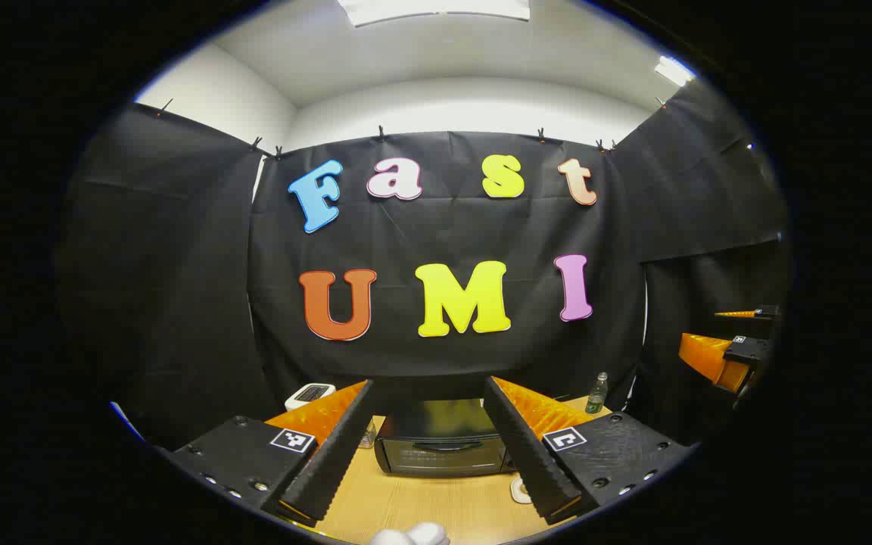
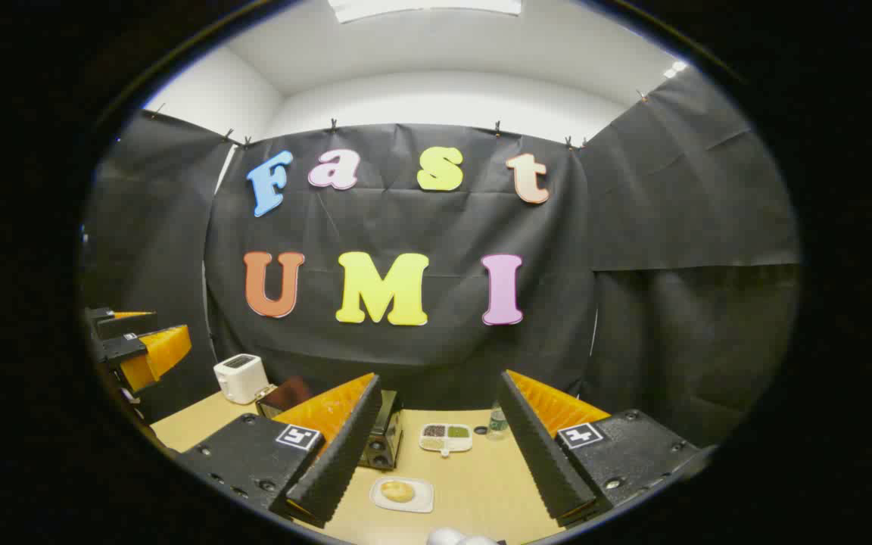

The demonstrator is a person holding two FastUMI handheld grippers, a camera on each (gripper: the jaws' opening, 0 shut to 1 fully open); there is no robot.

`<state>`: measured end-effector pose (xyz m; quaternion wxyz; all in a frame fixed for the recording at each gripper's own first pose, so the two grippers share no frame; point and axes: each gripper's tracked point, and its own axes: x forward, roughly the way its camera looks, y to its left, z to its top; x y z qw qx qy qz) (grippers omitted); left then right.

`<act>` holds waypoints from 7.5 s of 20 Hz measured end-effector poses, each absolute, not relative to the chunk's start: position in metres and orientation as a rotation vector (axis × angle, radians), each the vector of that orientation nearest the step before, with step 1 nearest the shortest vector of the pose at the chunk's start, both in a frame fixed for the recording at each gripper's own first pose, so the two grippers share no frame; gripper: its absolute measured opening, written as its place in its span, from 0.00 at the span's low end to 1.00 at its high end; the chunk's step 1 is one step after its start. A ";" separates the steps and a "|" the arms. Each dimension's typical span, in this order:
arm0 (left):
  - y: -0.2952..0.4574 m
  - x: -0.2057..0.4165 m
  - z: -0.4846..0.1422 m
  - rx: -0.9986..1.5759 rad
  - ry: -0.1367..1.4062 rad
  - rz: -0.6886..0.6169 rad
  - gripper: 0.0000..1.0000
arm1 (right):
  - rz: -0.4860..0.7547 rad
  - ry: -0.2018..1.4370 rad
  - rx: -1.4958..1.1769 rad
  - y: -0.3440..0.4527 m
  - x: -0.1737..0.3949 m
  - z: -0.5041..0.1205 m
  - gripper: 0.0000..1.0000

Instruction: Open the electric oven with the left hand, put the food in, and close the electric oven.

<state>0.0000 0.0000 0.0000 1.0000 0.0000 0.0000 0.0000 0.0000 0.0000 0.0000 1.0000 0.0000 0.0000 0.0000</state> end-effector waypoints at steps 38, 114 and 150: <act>-0.026 0.167 -0.233 0.001 0.160 -0.014 0.95 | -0.044 -0.006 -0.042 -0.009 0.028 0.006 0.98; 0.030 0.019 -0.243 -0.039 0.327 -0.009 0.92 | -0.023 0.135 -0.033 -0.015 0.020 -0.106 0.96; 0.067 -0.007 -0.038 0.001 0.040 0.025 0.92 | 0.109 0.678 -0.016 0.104 0.155 -0.471 1.00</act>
